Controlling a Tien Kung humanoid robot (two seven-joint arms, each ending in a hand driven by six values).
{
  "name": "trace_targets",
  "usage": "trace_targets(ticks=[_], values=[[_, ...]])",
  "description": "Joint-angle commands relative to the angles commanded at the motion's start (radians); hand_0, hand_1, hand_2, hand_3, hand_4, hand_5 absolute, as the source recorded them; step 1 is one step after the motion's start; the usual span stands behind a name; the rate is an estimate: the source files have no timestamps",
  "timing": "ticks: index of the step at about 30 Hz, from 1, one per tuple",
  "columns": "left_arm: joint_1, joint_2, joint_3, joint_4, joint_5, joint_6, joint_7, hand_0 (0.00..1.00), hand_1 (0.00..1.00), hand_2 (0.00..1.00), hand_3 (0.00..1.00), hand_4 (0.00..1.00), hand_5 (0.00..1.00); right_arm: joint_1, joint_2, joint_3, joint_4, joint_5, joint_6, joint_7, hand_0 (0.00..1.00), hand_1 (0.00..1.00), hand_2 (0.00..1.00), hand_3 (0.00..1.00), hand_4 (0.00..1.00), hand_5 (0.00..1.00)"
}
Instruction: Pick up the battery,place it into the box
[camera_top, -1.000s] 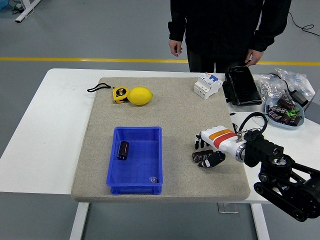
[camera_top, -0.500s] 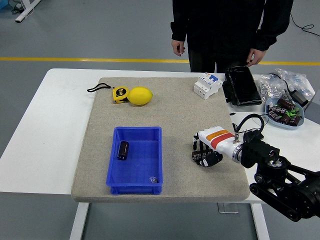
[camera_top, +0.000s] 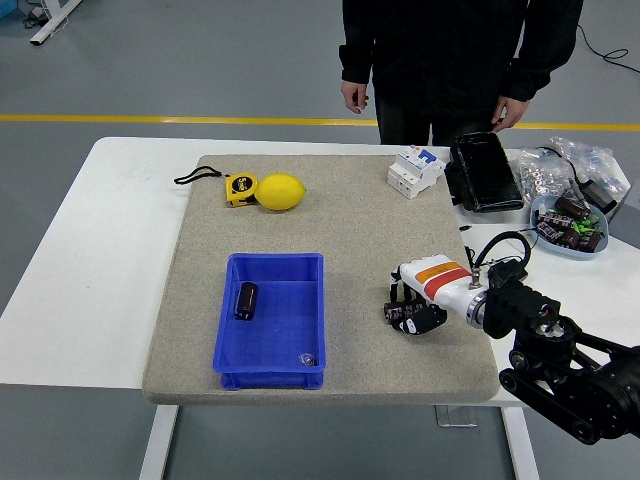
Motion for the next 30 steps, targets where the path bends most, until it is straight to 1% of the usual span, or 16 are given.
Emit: trace_targets(ticks=[2,3,8,9,14,15,26,27,30], values=[[0.0,0.0,0.001,0.0,-0.001,0.0,0.0,0.754,0.707,0.733,0.624,0.698,0.61,-0.002,0.002,-0.001,-0.004,0.002,-0.005,0.0,0.171,0.346,0.402,0.468,0.92,0.115],[0.0,-0.001,0.001,0.0,-0.001,0.0,0.0,0.753,0.707,0.732,0.624,0.699,0.612,-0.003,0.004,-0.002,-0.007,0.003,-0.007,0.0,0.154,0.321,0.387,0.457,0.924,0.058],[0.0,-0.001,0.002,0.0,-0.003,0.0,0.0,0.753,0.707,0.732,0.624,0.699,0.612,-0.009,0.011,-0.007,-0.021,0.008,-0.019,0.002,0.154,0.321,0.387,0.457,0.924,0.058],[0.0,-0.001,0.002,0.0,-0.002,0.0,0.0,0.754,0.707,0.732,0.624,0.697,0.61,-0.01,0.012,-0.007,-0.023,0.008,-0.02,0.002,0.136,0.3,0.371,0.449,0.915,0.049],[0.0,-0.001,0.002,0.0,-0.002,0.0,0.0,0.754,0.707,0.732,0.624,0.697,0.61,-0.012,0.009,-0.008,-0.028,0.005,-0.023,0.0,0.136,0.3,0.371,0.449,0.915,0.049],[0.001,-0.001,0.001,0.0,0.0,0.0,0.0,0.754,0.708,0.732,0.625,0.697,0.609,-0.011,0.008,-0.007,-0.028,0.005,-0.024,-0.001,0.114,0.275,0.351,0.437,0.91,0.066],[0.005,0.0,-0.001,0.0,0.006,-0.001,0.002,0.753,0.708,0.733,0.625,0.697,0.609,-0.012,0.007,-0.006,-0.025,0.016,-0.031,-0.003,0.11,0.27,0.351,0.438,0.894,0.067],[0.006,0.0,-0.002,0.0,0.006,-0.001,0.002,0.754,0.708,0.733,0.625,0.697,0.61,-0.012,0.007,-0.006,-0.025,0.017,-0.03,-0.003,0.111,0.269,0.351,0.437,0.88,0.051],[0.008,-0.001,-0.003,0.0,0.008,-0.001,0.002,0.754,0.708,0.733,0.625,0.697,0.61,-0.013,0.006,-0.007,-0.024,0.023,-0.031,-0.002,0.111,0.269,0.351,0.437,0.88,0.051]])
